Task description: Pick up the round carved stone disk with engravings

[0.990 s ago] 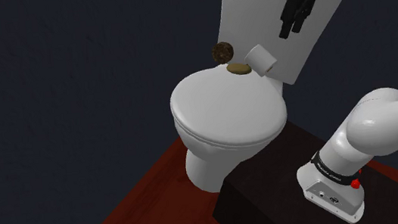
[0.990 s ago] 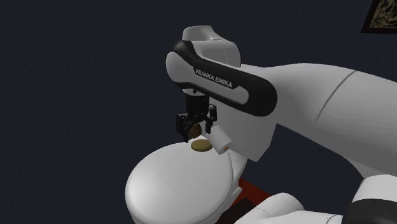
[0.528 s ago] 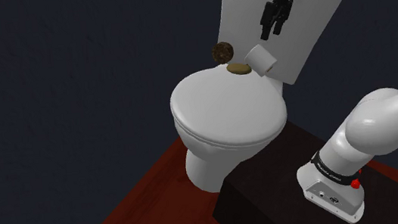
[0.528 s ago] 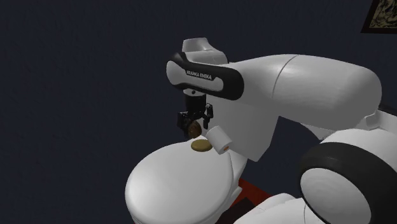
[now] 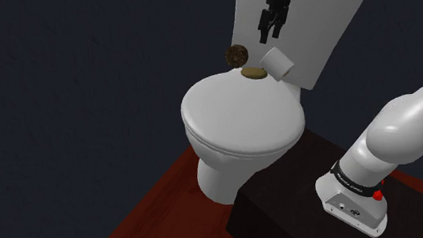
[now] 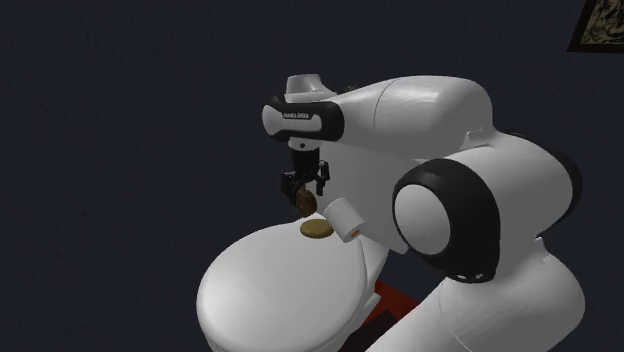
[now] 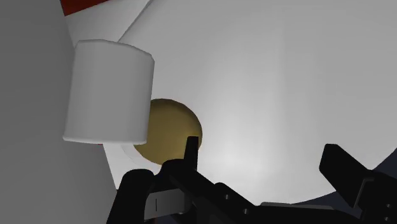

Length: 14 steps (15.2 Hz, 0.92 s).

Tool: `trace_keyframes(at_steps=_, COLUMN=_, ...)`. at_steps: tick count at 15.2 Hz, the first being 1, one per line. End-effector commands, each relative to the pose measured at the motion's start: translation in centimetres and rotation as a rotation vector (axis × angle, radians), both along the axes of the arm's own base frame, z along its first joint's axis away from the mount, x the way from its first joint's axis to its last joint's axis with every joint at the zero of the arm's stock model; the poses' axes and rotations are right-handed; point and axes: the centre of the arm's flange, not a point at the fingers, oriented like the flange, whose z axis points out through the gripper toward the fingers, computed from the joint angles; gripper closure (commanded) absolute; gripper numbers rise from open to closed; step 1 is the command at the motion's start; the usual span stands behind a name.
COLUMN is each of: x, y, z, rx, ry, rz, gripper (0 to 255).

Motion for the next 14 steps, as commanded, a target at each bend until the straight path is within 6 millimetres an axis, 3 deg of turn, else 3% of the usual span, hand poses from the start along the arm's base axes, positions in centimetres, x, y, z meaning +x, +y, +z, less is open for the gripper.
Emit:
trace_keyframes(at_steps=1, x=2.2, y=-1.2, z=-1.0, rx=-0.003, ry=0.002, rz=0.005, gripper=0)
trace_keyframes(at_steps=14, x=16.4, y=-8.6, z=-7.7, rx=-0.016, ry=0.02, rz=0.037, gripper=0)
